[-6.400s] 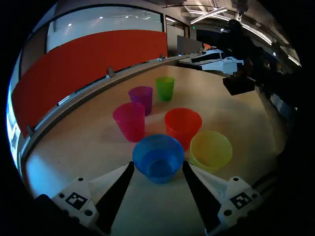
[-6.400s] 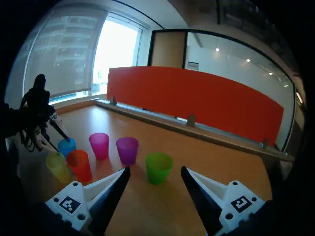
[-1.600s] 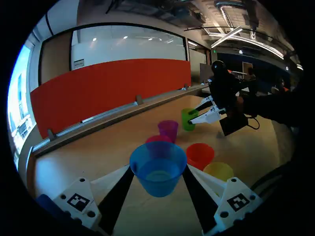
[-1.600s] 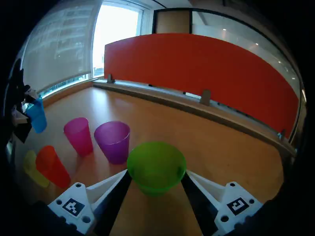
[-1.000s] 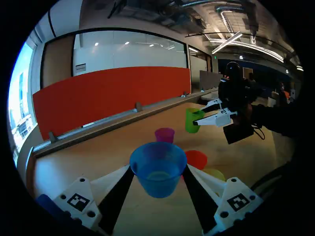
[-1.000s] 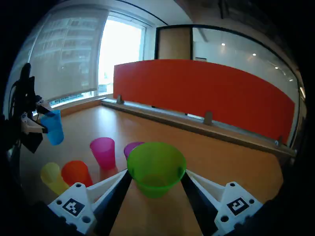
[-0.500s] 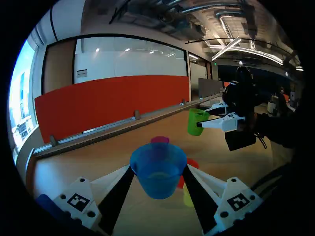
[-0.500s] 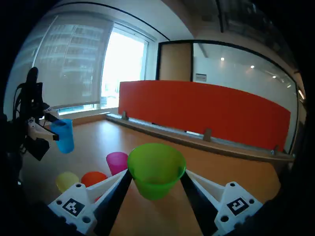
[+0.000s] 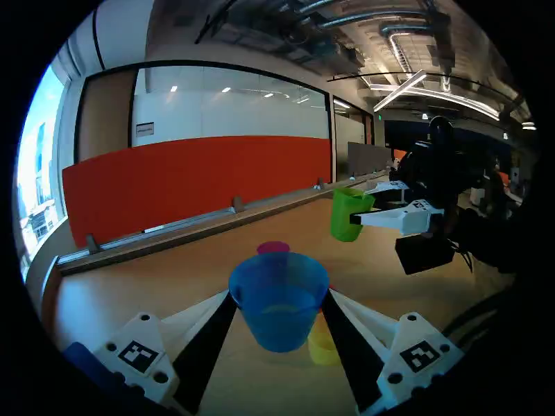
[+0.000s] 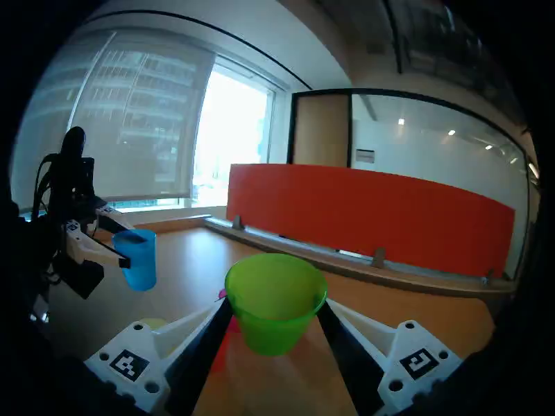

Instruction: Pour water

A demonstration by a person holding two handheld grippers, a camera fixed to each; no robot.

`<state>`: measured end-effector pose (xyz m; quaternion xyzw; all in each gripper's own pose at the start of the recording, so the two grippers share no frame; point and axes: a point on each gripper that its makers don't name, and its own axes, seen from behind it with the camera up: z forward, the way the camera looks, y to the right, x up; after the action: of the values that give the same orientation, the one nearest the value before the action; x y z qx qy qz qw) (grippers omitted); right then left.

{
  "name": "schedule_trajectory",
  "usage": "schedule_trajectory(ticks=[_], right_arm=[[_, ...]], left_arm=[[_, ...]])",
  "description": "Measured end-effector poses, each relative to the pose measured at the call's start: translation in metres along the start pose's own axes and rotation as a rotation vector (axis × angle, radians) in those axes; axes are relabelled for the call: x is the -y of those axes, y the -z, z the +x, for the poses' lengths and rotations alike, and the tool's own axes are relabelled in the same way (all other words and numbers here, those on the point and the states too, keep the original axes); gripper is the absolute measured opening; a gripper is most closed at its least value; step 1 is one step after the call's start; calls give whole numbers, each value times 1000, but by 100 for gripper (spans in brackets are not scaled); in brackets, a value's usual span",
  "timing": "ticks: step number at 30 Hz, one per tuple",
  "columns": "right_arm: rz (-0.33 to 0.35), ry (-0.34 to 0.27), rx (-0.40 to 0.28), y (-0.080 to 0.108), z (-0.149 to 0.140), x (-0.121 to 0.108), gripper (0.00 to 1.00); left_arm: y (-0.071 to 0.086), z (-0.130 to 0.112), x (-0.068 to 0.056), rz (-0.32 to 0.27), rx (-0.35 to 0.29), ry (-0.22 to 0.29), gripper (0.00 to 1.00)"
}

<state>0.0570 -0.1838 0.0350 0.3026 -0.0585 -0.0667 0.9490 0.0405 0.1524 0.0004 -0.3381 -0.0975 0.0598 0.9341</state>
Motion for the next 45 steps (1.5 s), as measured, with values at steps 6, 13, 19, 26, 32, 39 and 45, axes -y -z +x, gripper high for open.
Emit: schedule_trajectory(ticks=[6, 13, 19, 26, 32, 39, 45], right_arm=[[22, 3, -16, 4, 3, 17, 90], [42, 6, -34, 7, 6, 36, 90], [58, -4, -48, 10, 9, 49, 90], [69, -19, -59, 11, 14, 58, 90], [84, -14, -50, 12, 14, 66, 90], [100, 17, -43, 11, 14, 76, 90], [137, 26, -19, 12, 5, 90, 90]], left_arm=[[5, -4, -4, 5, 0, 7, 85], [13, -5, -11, 9, -2, -2, 84], [21, -6, -18, 4, -4, -6, 85], [26, -7, -22, 3, -7, -9, 84], [27, -8, -23, 7, -7, -15, 84], [29, -6, -25, 3, -12, -18, 84], [32, 2, -25, 12, -18, -52, 84]])
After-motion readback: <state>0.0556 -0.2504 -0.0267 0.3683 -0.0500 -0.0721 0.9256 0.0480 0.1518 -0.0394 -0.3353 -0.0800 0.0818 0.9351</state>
